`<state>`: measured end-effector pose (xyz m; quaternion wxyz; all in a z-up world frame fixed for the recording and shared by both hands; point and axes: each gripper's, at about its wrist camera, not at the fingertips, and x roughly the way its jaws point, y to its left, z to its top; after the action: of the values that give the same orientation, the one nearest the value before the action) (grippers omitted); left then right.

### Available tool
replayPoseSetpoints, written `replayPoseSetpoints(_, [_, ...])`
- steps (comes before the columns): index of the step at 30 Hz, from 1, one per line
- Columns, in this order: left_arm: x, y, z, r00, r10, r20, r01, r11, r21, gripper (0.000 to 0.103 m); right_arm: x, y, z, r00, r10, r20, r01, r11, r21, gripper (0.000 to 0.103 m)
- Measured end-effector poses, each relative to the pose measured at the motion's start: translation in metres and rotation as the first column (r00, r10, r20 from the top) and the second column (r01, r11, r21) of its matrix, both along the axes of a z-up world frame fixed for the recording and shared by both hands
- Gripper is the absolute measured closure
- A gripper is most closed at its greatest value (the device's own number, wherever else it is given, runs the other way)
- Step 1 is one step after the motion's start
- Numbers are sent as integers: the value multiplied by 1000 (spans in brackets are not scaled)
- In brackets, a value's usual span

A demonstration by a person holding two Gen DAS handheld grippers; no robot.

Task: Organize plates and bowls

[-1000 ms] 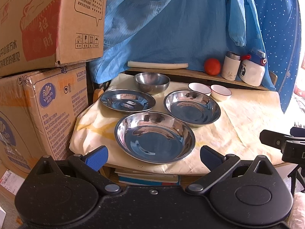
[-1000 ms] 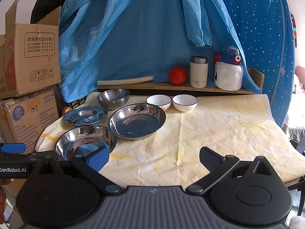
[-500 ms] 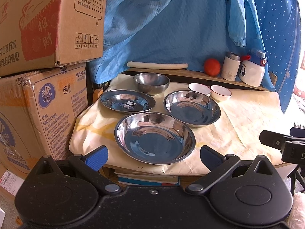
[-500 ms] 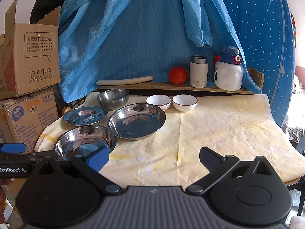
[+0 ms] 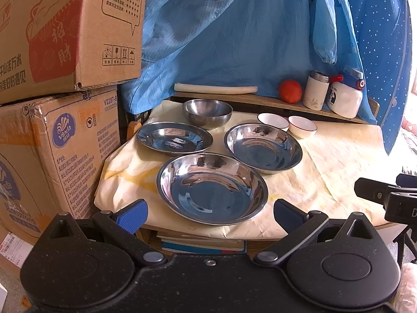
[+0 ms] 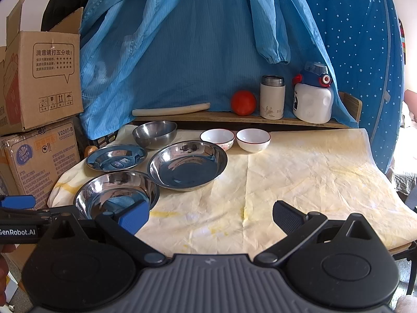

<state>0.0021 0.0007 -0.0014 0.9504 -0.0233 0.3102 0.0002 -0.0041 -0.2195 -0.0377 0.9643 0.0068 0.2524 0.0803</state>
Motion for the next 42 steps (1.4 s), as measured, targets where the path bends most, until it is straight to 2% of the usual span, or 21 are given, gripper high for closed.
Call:
replayPoseSetpoints(29, [1,2,-1,1000,1,-3,-1,1000,3,1,4,2,0,1000,-3,-3,3,1000,0,0])
replayPoseSetpoints(42, [22,8,1,995,53,-84,-53,999,13,1,26,4,-6,1000,20,-4,-20,1000,22,0])
